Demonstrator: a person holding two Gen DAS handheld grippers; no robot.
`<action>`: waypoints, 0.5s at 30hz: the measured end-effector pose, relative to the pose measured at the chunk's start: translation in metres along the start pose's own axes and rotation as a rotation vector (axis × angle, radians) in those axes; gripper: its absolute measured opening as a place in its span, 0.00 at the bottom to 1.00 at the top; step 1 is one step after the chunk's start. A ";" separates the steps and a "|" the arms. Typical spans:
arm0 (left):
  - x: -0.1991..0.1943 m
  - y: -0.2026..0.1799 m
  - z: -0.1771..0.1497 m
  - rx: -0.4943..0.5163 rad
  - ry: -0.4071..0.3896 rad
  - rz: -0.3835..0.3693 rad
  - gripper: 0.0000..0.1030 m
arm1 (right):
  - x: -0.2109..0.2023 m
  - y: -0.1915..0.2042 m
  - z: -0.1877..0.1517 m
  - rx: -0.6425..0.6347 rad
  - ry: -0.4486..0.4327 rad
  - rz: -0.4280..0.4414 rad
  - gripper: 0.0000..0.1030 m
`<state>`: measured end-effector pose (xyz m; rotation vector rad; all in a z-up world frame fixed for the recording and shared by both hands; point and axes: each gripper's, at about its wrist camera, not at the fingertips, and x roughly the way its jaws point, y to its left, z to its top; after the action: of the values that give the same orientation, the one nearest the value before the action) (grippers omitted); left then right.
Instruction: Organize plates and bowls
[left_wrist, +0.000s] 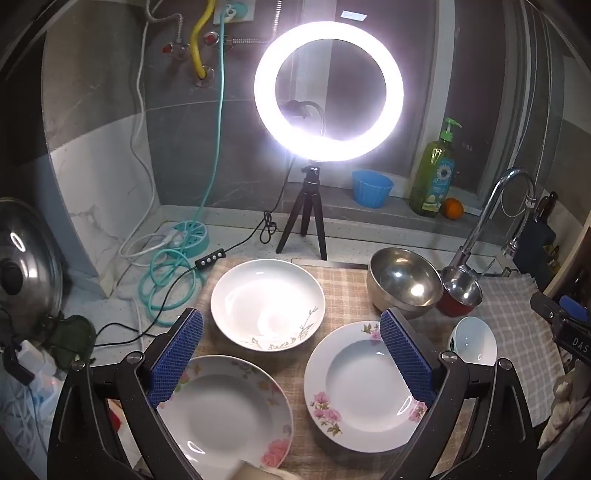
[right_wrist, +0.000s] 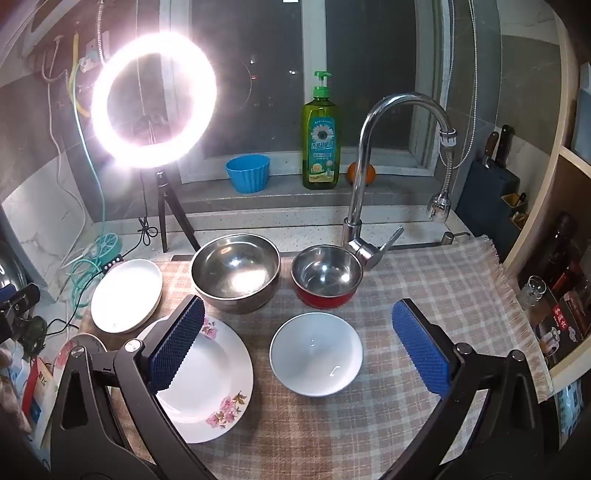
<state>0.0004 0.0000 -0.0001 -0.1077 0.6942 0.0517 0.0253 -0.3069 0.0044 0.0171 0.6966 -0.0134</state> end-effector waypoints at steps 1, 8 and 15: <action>0.000 0.001 0.000 -0.005 -0.001 -0.007 0.94 | -0.001 -0.001 0.000 0.013 -0.017 0.003 1.00; -0.001 0.003 0.006 -0.014 -0.016 -0.017 0.94 | -0.001 0.001 0.000 0.015 -0.026 0.005 1.00; 0.000 0.000 -0.001 0.002 -0.017 -0.023 0.94 | -0.001 0.003 0.000 0.007 -0.027 0.004 1.00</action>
<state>-0.0001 -0.0004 -0.0007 -0.1136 0.6756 0.0299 0.0250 -0.3042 0.0051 0.0249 0.6691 -0.0124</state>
